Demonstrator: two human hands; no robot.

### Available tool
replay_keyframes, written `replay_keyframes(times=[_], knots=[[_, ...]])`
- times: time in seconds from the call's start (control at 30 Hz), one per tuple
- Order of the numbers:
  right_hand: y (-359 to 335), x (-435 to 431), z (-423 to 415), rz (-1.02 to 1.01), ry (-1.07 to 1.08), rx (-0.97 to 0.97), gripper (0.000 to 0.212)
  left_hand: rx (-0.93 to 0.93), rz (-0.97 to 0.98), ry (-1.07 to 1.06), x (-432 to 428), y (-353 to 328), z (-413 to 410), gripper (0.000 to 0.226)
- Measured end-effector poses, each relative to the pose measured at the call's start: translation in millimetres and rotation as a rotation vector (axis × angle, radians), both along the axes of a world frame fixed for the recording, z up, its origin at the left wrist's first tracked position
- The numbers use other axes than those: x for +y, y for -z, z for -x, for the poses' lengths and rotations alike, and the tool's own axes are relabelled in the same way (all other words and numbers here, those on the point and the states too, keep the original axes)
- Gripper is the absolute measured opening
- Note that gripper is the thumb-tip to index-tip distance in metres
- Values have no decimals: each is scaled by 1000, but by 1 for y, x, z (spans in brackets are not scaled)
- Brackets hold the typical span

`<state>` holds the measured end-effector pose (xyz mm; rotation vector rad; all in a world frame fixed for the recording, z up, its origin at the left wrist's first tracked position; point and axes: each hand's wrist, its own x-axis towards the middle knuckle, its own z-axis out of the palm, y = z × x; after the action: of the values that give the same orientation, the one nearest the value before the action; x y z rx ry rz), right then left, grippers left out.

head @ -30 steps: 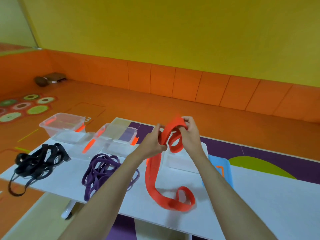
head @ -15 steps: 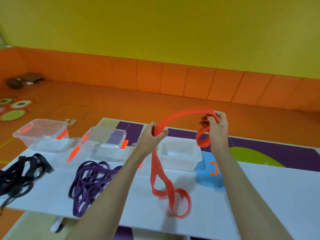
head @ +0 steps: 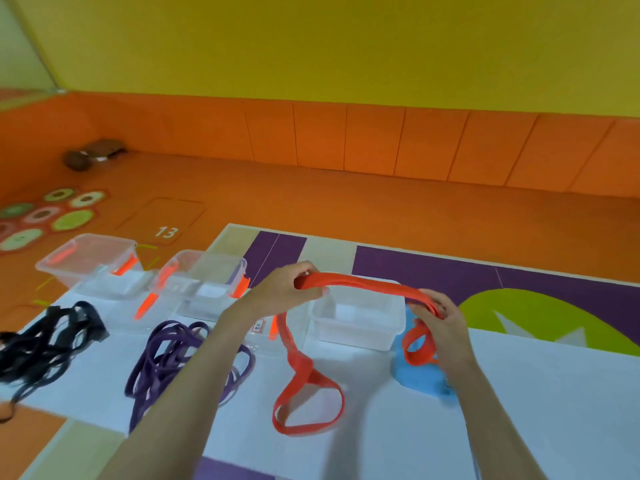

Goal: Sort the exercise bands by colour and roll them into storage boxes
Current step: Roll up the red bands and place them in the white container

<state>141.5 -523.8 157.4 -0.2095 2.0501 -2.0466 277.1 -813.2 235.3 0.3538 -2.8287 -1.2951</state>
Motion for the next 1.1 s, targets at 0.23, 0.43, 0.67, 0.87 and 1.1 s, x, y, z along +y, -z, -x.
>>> replay_keyframes(times=[0.23,0.43,0.67,0.87,1.1], knots=[[29,2,9,173,-373,-316,71,-256,19,-137,-5,71,-27,31],[34,-27,6,-32,-581,-210,48,-524,184,-116,-24,100,-37,33],[28,-53,-3,-326,-763,-26,53,-646,350,54,-28,111,-37,70],[31,-102,-27,-471,-864,69,62,-194,-88,182,-5,97,-11,99],[37,-106,-41,-400,-800,-60,64,-201,-193,202,-18,123,-17,40]])
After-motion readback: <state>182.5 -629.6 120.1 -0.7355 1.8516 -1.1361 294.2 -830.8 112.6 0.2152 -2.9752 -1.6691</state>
